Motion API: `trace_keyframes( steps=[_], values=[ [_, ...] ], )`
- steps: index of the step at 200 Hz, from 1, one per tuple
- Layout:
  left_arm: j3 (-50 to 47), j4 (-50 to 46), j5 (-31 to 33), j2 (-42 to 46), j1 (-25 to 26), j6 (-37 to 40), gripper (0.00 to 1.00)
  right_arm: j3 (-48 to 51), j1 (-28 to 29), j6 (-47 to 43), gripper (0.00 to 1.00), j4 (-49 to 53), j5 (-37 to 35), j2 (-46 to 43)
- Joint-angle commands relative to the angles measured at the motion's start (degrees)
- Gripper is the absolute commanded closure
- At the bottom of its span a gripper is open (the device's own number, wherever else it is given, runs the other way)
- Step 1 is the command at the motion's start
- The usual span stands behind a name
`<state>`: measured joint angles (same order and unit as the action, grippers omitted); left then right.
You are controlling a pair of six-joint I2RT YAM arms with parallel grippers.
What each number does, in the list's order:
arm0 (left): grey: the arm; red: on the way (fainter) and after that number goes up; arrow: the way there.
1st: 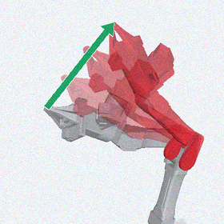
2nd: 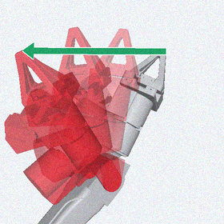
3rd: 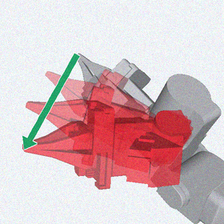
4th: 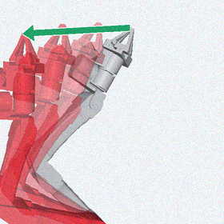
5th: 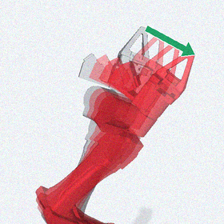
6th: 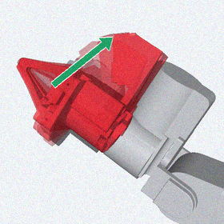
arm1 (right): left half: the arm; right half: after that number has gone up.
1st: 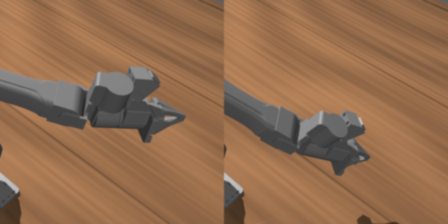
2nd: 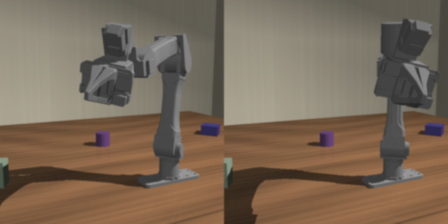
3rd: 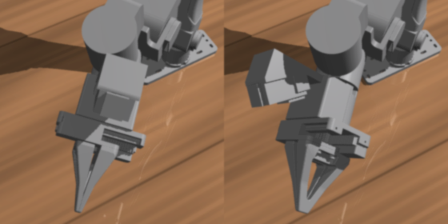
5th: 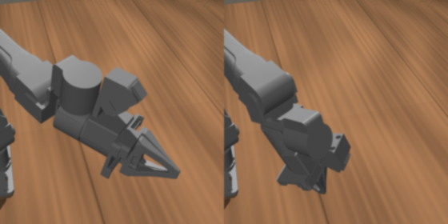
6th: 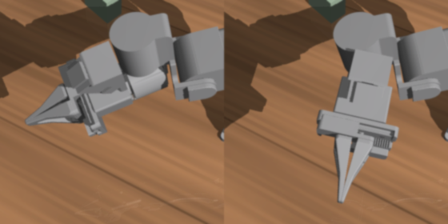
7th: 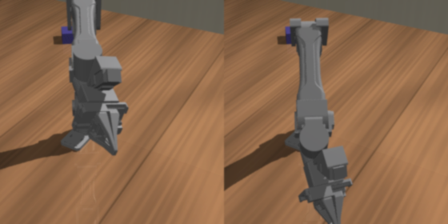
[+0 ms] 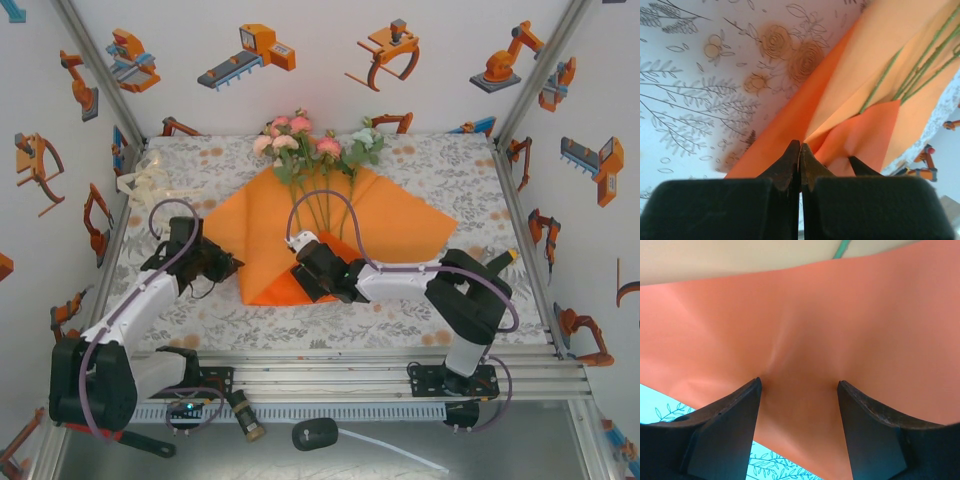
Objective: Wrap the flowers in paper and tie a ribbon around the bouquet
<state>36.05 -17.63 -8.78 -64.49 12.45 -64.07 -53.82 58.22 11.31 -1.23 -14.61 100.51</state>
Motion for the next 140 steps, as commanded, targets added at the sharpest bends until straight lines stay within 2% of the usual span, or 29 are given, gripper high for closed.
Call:
trace_keyframes(
  steps=[1, 60, 124, 140],
  values=[
    [2.51, -4.32, -4.45, 1.50, 0.10, -5.25, 0.91, 0.40, -0.34, 1.46, 0.40, -1.14, 1.36, 0.26],
    [7.58, 0.32, -6.64, -0.72, 1.50, -8.93, 0.89, 2.38, -4.53, 4.38, 0.40, -4.48, 8.38, -3.01],
    [14.56, 6.02, -5.88, -9.40, 3.70, -9.73, 1.00, 4.40, -6.59, 5.74, 0.47, -8.35, 13.75, -1.48],
    [16.10, 7.34, -5.88, -11.74, 3.88, -9.93, 1.00, 5.42, -7.29, 6.58, 0.50, -9.70, 15.00, -1.59]
  ],
)
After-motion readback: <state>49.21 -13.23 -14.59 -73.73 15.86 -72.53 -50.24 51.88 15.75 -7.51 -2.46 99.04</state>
